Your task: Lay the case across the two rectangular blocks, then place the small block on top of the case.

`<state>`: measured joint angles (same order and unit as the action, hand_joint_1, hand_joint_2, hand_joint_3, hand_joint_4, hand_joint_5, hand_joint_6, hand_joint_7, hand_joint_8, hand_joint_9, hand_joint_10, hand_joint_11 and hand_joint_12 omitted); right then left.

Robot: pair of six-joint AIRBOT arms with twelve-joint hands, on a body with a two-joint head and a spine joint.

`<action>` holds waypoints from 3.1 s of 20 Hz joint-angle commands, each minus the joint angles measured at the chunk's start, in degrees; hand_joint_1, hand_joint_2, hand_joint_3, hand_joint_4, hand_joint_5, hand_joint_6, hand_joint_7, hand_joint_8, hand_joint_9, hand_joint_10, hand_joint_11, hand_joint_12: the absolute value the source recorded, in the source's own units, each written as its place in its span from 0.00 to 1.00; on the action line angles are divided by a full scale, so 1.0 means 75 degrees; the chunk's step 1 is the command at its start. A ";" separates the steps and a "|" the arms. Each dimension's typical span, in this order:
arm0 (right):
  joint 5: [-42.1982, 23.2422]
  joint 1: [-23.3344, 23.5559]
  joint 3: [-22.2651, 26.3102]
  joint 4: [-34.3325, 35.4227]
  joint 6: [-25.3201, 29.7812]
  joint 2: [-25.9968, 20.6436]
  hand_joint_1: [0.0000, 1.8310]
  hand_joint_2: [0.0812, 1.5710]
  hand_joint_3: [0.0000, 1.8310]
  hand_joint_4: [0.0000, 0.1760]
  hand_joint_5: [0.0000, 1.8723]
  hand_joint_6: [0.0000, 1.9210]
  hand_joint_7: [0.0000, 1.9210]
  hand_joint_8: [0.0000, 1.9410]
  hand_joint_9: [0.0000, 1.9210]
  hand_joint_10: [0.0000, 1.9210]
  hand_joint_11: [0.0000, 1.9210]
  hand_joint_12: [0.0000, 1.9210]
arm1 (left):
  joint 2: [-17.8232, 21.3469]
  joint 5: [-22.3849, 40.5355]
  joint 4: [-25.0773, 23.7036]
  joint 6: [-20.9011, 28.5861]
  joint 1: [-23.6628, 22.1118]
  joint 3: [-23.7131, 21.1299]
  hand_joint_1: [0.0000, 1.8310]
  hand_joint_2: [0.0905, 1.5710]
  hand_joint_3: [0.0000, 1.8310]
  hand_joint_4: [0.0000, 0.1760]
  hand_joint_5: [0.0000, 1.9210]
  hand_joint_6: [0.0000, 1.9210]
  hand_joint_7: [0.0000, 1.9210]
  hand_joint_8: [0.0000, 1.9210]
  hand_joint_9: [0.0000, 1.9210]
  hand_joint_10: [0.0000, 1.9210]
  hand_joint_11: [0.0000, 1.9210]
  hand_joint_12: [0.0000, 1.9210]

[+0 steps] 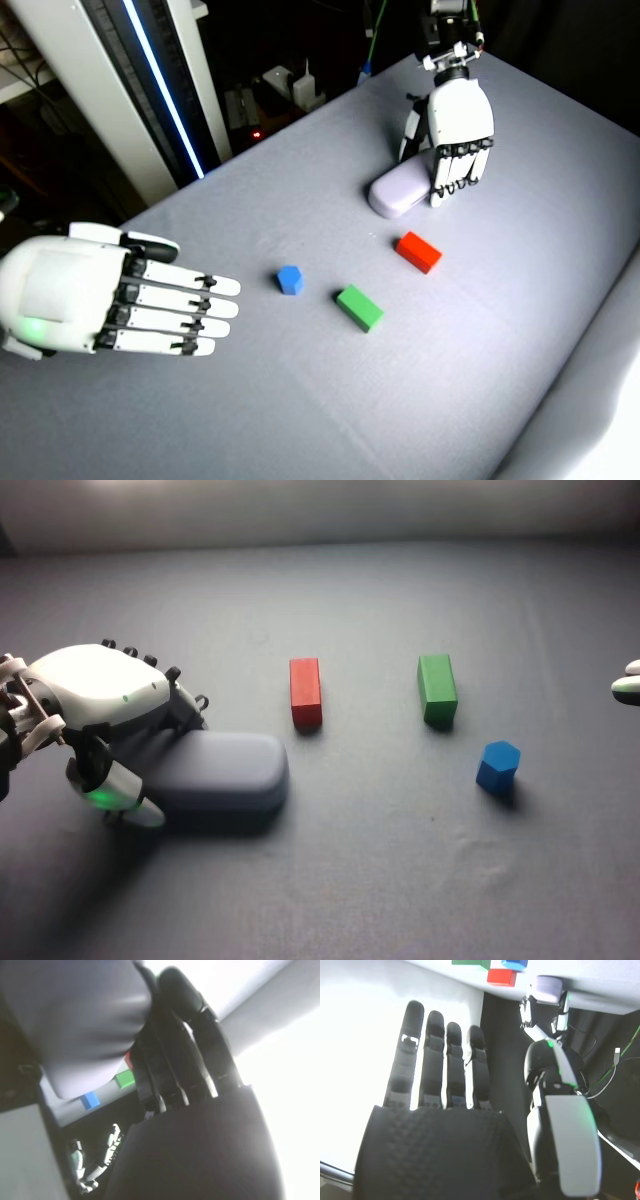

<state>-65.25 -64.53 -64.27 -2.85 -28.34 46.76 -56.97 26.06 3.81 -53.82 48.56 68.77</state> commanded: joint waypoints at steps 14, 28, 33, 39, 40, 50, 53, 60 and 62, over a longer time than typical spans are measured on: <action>-0.0771 0.0183 -0.0107 0.0134 0.0150 0.0119 0.30 0.80 0.00 0.00 0.23 0.00 0.19 0.00 0.22 0.00 0.09 0.45 | -0.1597 0.1487 -0.0561 0.0630 -0.2357 0.1054 0.70 0.66 0.00 0.00 0.58 0.29 0.56 0.57 0.58 0.64 0.54 0.79; -0.0500 0.0455 -0.0214 -0.0165 0.0256 0.0265 0.28 0.81 0.00 0.00 0.24 0.00 0.20 0.00 0.23 0.00 0.08 0.49 | -0.2825 0.0333 -0.0157 0.0632 -0.2550 0.2180 0.69 0.71 0.00 0.00 0.51 0.38 0.46 0.71 0.40 0.67 0.35 0.87; -0.0497 0.0456 -0.0217 -0.0168 0.0260 0.0267 0.28 0.81 0.00 0.00 0.23 0.00 0.20 0.00 0.23 0.00 0.05 0.54 | -0.2922 0.0242 -0.0153 0.0631 -0.2530 0.2257 0.69 0.71 0.00 0.00 0.51 0.38 0.48 0.69 0.45 0.63 0.42 0.83; -0.0497 0.0463 -0.0238 -0.0180 0.0268 0.0284 0.28 0.82 0.00 0.02 0.22 0.00 0.18 0.00 0.21 0.00 0.05 0.49 | -0.2975 0.0202 -0.0075 0.0630 -0.2452 0.2324 0.69 0.70 0.00 0.00 0.51 0.38 0.51 0.63 0.51 0.49 0.45 0.74; -0.0497 0.0463 -0.0242 -0.0182 0.0273 0.0284 0.30 0.82 0.00 0.00 0.23 0.00 0.20 0.01 0.22 0.01 0.07 0.50 | -0.2990 0.0178 -0.0050 0.0630 -0.2432 0.2351 0.69 0.71 0.00 0.00 0.49 0.40 0.49 0.68 0.51 0.58 0.48 0.80; -0.0487 0.0474 -0.0268 -0.0182 0.0274 0.0309 0.31 0.82 0.00 0.00 0.23 0.00 0.20 0.00 0.22 0.00 0.07 0.49 | -0.3065 0.0086 0.0034 0.0619 -0.2330 0.2437 0.52 0.59 0.00 0.00 0.45 0.00 0.53 0.00 0.55 0.25 0.43 0.74; -0.0487 0.0474 -0.0270 -0.0182 0.0274 0.0316 0.28 0.82 0.00 0.00 0.22 0.00 0.18 0.00 0.21 0.00 0.06 0.48 | -0.3068 0.0086 0.0034 0.0612 -0.2340 0.2437 0.51 0.58 0.00 0.00 0.43 0.00 0.53 0.00 0.48 0.47 0.43 0.82; -0.0487 0.0474 -0.0266 -0.0183 0.0328 0.0317 0.31 0.82 0.00 0.00 0.23 0.00 0.20 0.00 0.22 0.00 0.06 0.49 | -0.2756 0.0498 0.0040 0.0583 -0.2334 0.2057 0.48 0.53 0.00 0.25 0.24 0.00 0.27 0.00 0.29 0.04 0.12 0.51; -0.0487 0.0474 -0.0263 -0.0183 0.0330 0.0317 0.31 0.82 0.00 0.00 0.23 0.00 0.20 0.00 0.22 0.00 0.06 0.50 | -0.2649 0.0634 0.0019 0.0565 -0.2336 0.1936 0.48 0.52 0.00 0.37 0.19 0.00 0.20 0.00 0.20 0.00 0.00 0.63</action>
<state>-62.61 -61.65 -66.04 -6.02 -26.33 49.08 -76.93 23.68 4.12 -49.52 31.62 83.18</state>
